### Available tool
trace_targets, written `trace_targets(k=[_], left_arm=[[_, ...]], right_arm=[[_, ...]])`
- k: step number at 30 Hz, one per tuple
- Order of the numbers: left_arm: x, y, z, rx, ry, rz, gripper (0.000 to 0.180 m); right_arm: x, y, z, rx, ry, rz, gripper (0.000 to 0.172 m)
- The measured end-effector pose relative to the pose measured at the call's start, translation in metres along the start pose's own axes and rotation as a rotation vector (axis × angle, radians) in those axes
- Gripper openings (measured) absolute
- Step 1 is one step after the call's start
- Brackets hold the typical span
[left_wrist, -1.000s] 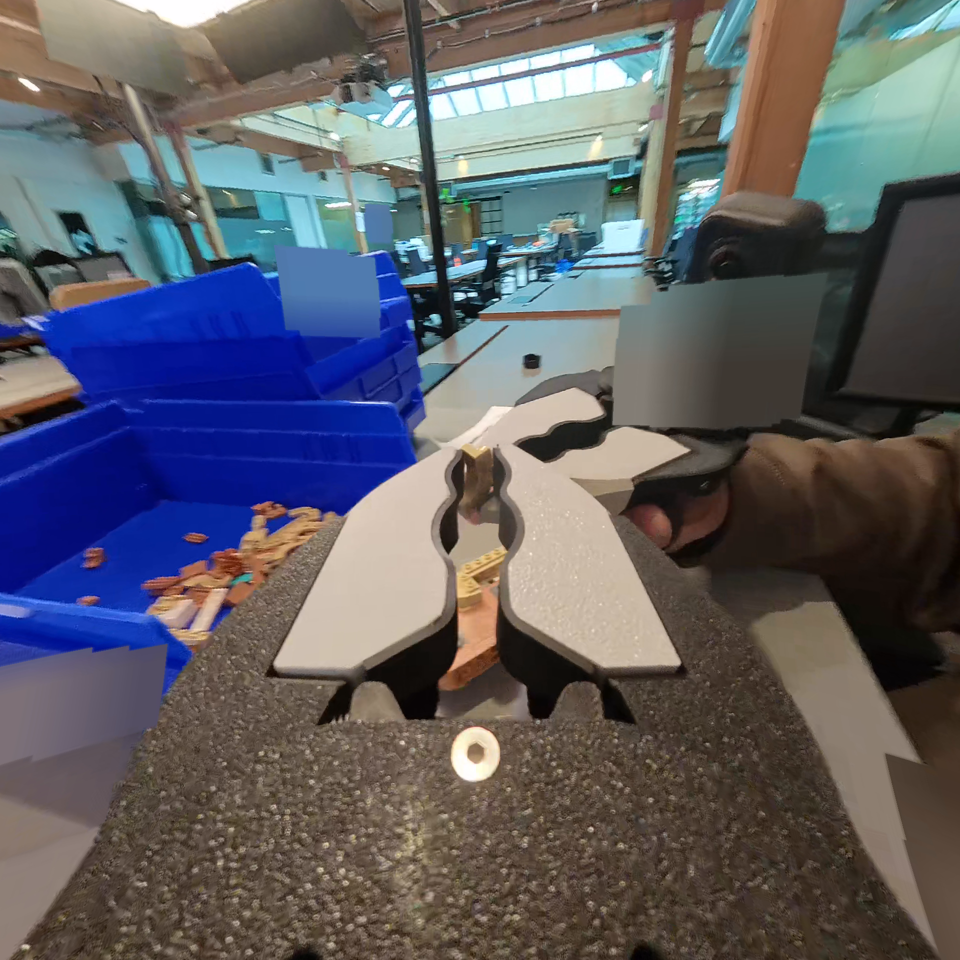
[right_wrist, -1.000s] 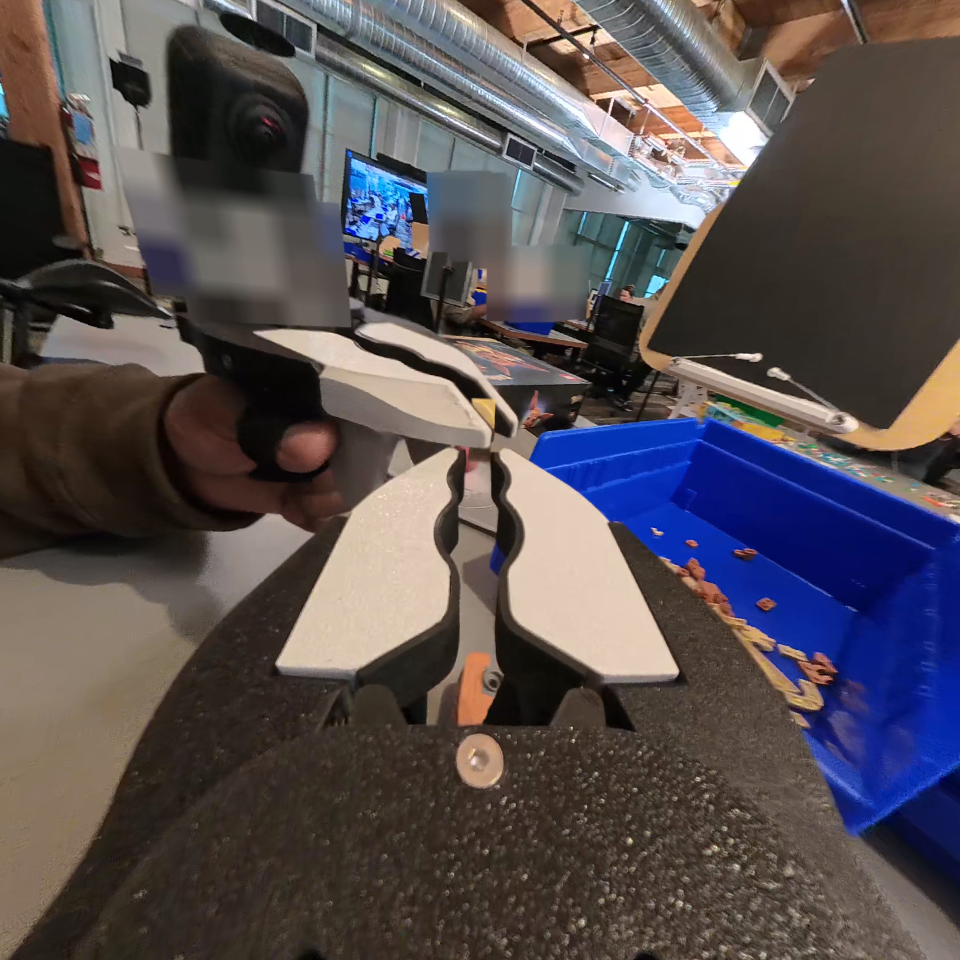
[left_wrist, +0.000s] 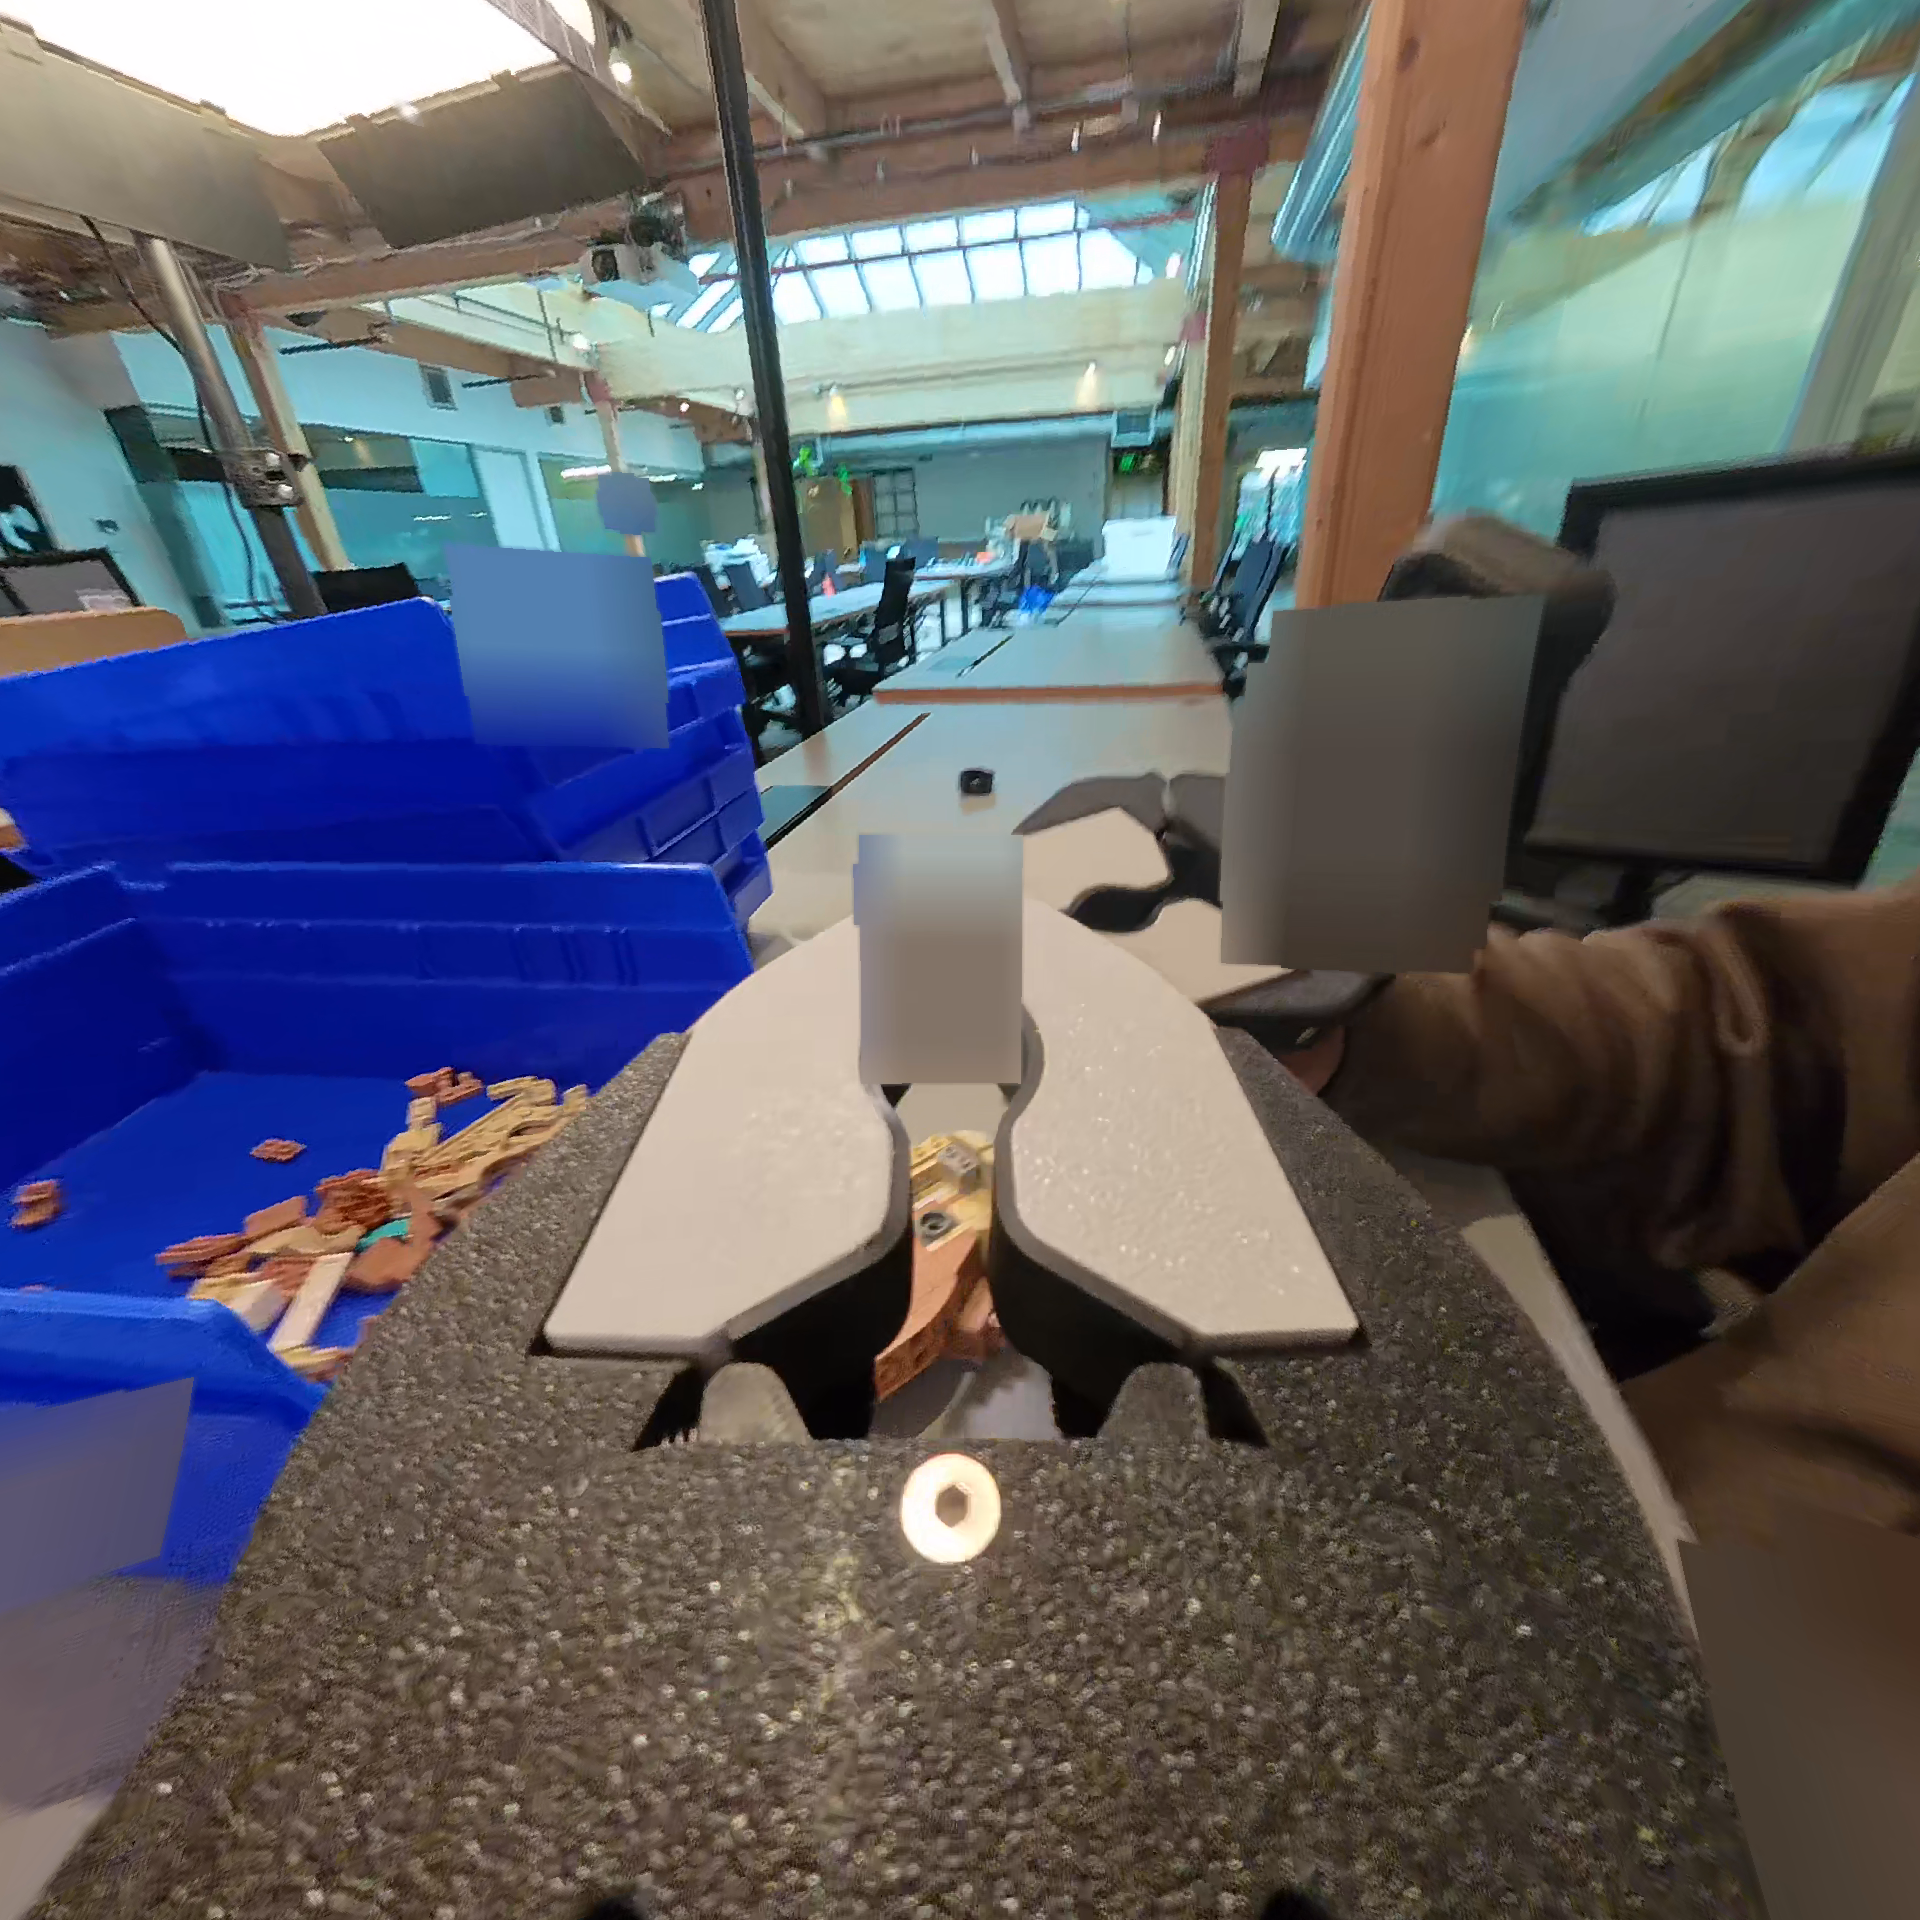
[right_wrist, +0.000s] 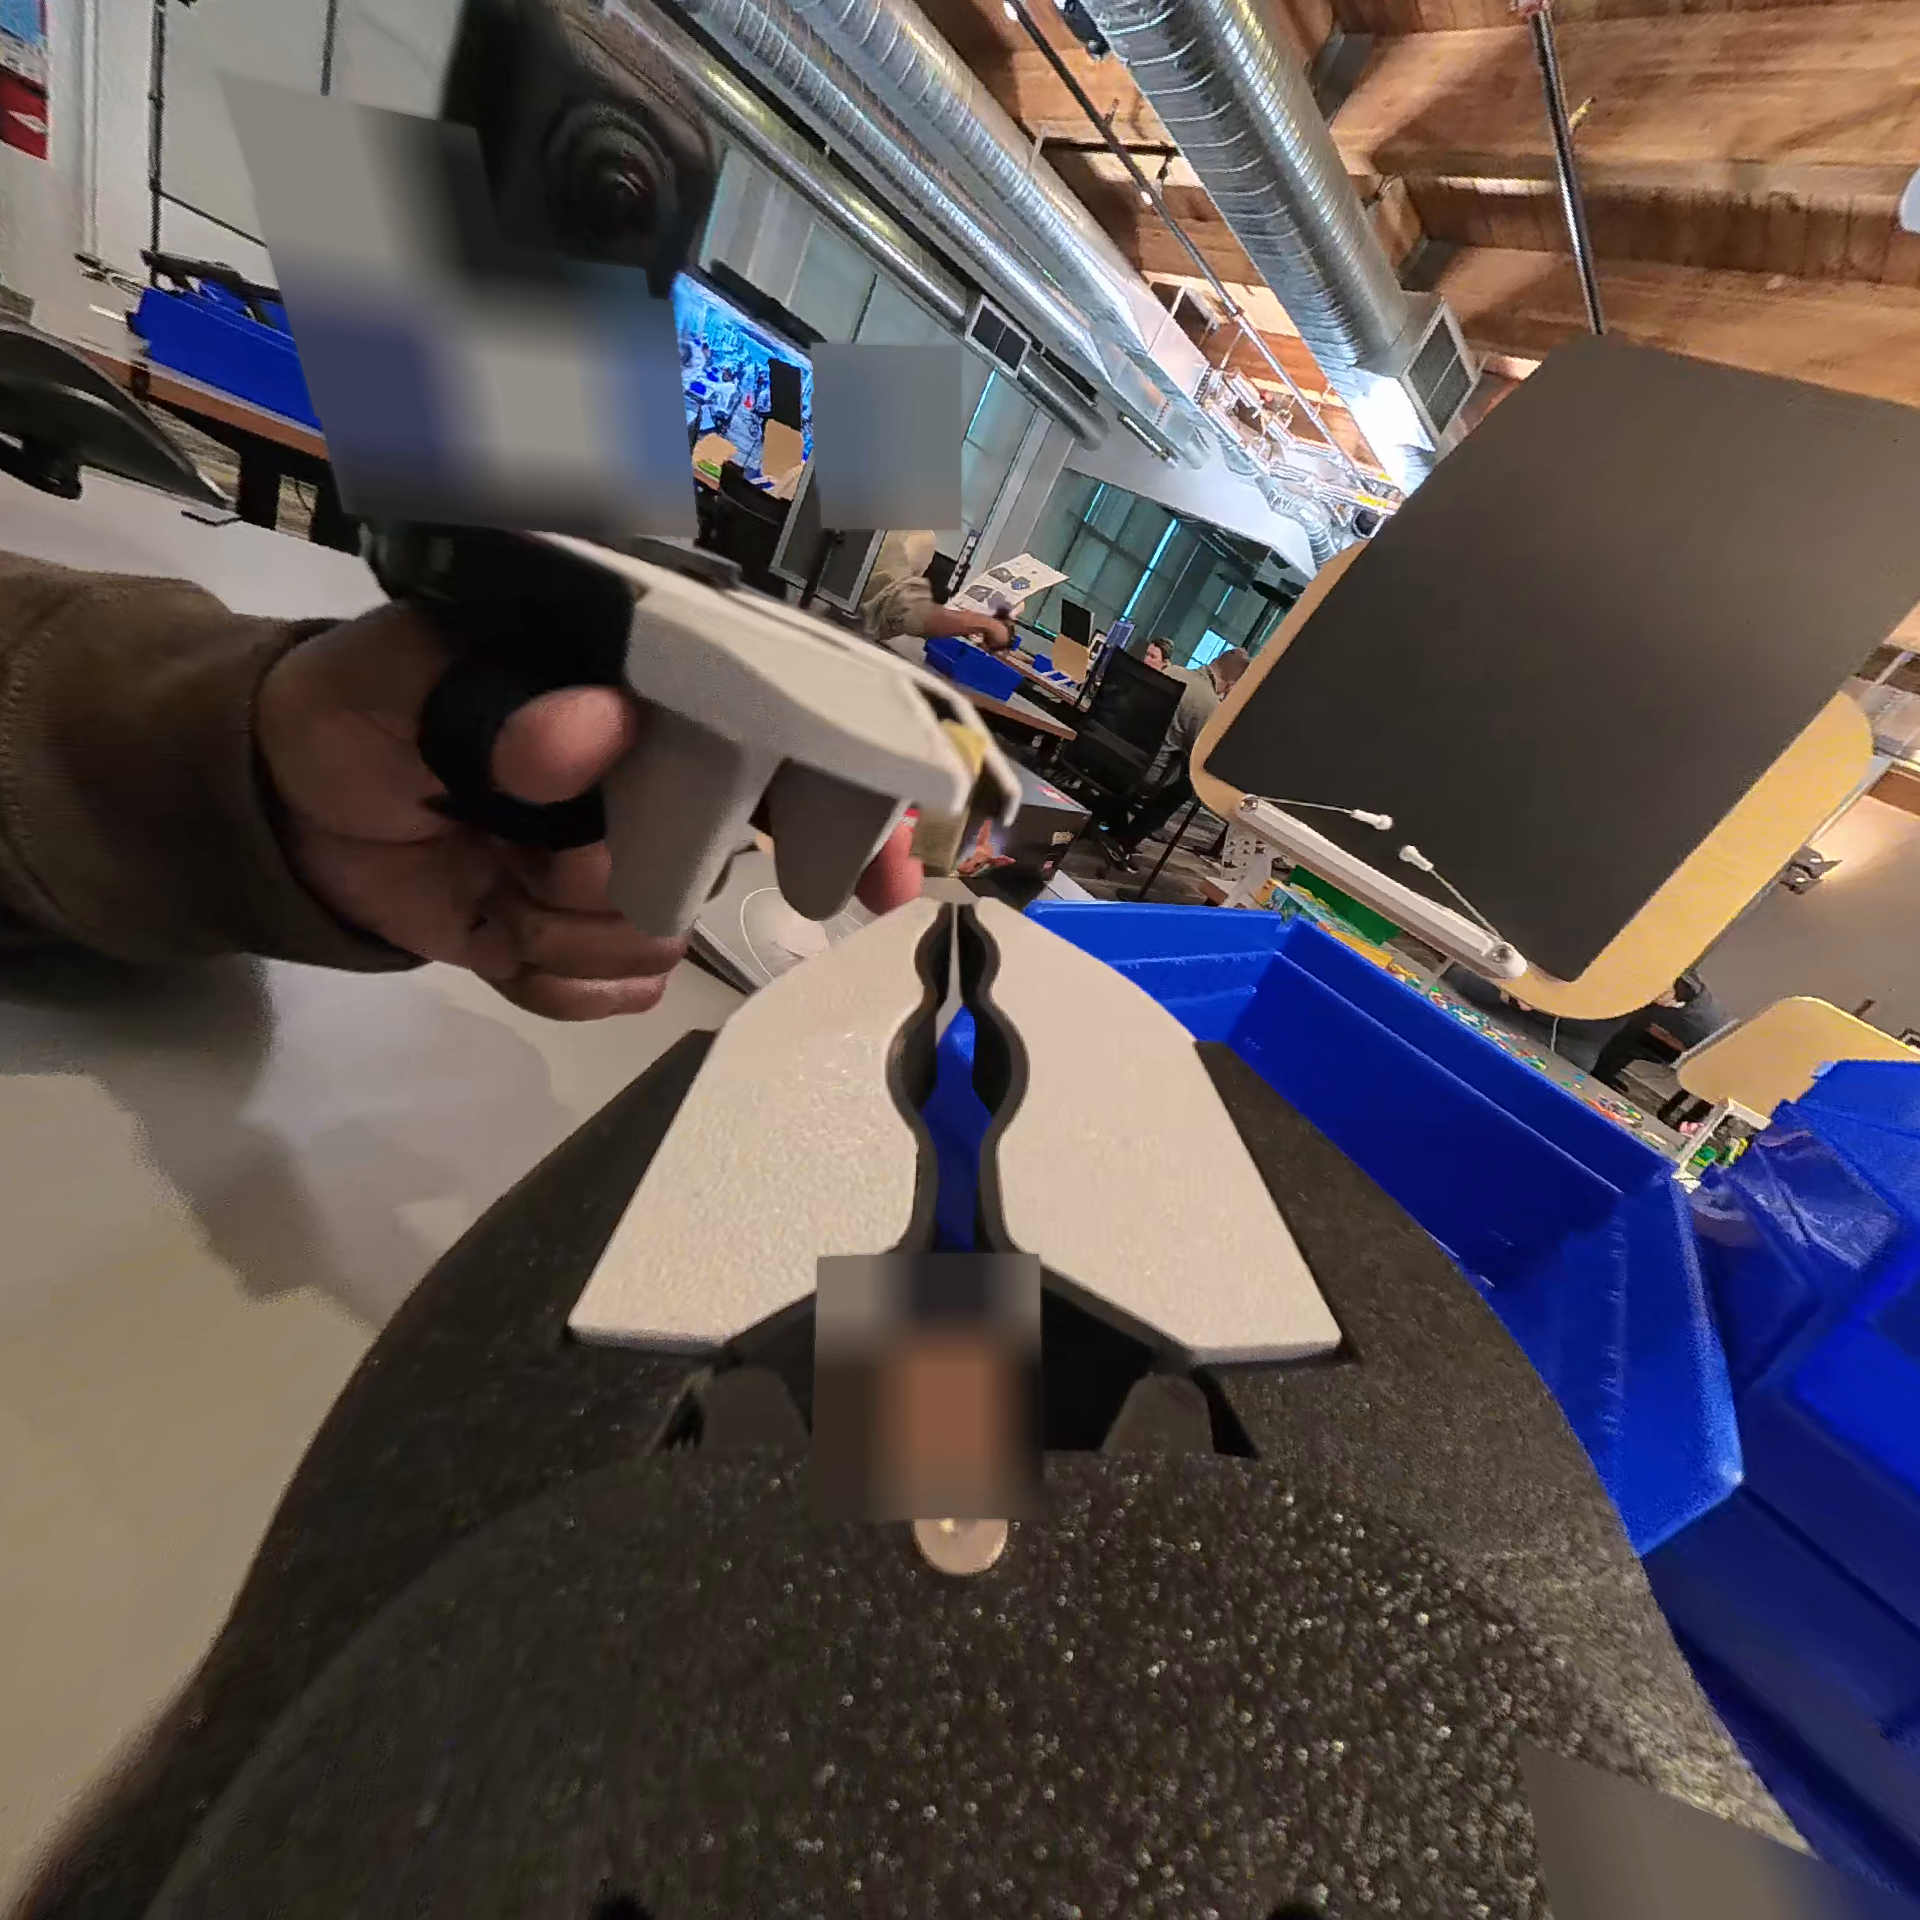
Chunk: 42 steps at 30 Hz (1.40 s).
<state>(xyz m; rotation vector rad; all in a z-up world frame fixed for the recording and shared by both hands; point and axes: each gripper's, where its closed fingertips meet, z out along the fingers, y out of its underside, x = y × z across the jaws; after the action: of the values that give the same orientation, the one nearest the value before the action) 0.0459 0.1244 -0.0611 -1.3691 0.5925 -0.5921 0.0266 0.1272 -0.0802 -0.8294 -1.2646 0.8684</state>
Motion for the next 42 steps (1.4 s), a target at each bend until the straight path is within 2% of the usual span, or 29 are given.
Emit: trace_targets(k=[5,9,22,25,29,31,34,38,42], left_arm=[[-0.011,-0.010,-0.006,0.149,0.054,-0.301,0.010],[-0.016,-0.005,-0.005,0.176,0.075,-0.416,0.010],[-0.007,0.007,0.005,0.095,0.044,-0.298,0.010],[-0.006,0.001,0.003,0.123,0.067,-0.316,0.015],[-0.004,-0.007,-0.001,0.169,0.116,-0.358,0.020],[-0.002,-0.006,0.000,0.155,0.104,-0.282,0.022],[0.002,-0.001,0.001,0.086,0.014,0.005,0.024],[0.004,-0.002,0.001,0.046,-0.125,0.396,0.023],[0.003,-0.002,0.000,0.028,-0.193,0.583,0.017]], right_arm=[[-0.004,0.001,0.002,-0.004,-0.006,0.014,0.010],[-0.002,0.003,0.004,-0.018,-0.001,0.049,0.013],[-0.001,0.003,0.004,-0.008,-0.043,0.182,0.008],[0.001,-0.004,0.001,0.048,-0.085,0.278,0.008],[0.006,-0.017,-0.007,0.158,-0.209,0.542,0.008],[0.009,-0.020,-0.009,0.194,-0.277,0.694,0.008],[0.013,-0.020,-0.010,0.220,-0.342,0.857,0.008],[0.012,-0.020,-0.010,0.222,-0.376,0.929,0.008],[0.008,-0.019,-0.008,0.210,-0.407,0.969,0.008]])
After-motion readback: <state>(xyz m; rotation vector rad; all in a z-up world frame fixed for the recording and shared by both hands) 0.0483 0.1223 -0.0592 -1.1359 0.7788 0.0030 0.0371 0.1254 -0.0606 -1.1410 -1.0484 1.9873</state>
